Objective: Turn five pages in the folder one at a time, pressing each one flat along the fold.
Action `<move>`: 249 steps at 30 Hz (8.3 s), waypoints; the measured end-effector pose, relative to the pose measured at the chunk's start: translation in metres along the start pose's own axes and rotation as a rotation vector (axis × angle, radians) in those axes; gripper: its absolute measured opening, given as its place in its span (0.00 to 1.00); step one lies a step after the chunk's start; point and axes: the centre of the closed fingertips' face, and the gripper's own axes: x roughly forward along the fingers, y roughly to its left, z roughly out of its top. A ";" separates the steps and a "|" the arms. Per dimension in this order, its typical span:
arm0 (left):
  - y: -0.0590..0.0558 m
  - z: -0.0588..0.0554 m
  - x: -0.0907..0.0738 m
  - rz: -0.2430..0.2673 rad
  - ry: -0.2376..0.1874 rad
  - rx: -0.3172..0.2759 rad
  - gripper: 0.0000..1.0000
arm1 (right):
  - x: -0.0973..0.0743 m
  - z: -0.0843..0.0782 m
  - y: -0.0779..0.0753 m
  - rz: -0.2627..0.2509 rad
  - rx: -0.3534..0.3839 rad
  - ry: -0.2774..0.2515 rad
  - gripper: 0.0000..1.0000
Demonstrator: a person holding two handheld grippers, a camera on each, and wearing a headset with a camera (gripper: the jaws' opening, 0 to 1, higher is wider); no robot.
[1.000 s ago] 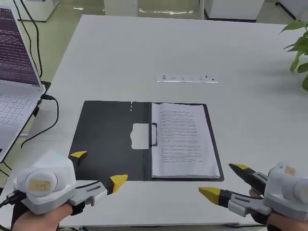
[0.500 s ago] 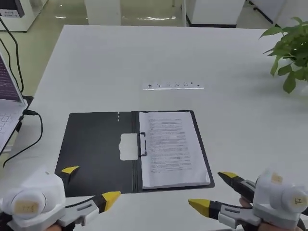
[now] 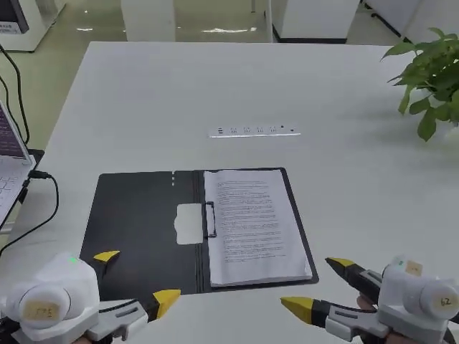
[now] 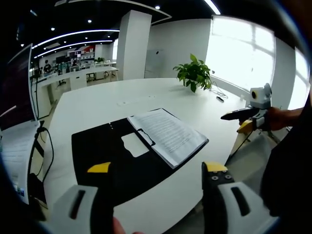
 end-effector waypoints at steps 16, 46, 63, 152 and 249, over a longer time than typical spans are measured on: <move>0.007 -0.003 -0.007 0.025 0.000 0.013 0.74 | 0.001 0.002 0.000 0.002 -0.006 -0.014 0.80; -0.013 0.012 0.023 -0.046 0.021 0.081 0.73 | -0.007 -0.006 -0.015 -0.022 0.038 -0.013 0.80; -0.051 0.031 0.075 -0.167 0.051 0.144 0.71 | -0.011 -0.010 -0.026 -0.025 0.057 -0.002 0.80; -0.128 -0.021 0.281 -0.189 0.232 0.232 0.61 | 0.001 -0.024 -0.071 0.004 0.148 0.047 0.74; 0.018 -0.027 0.068 0.050 0.112 0.069 0.71 | 0.151 0.060 0.032 0.313 0.395 -0.165 0.00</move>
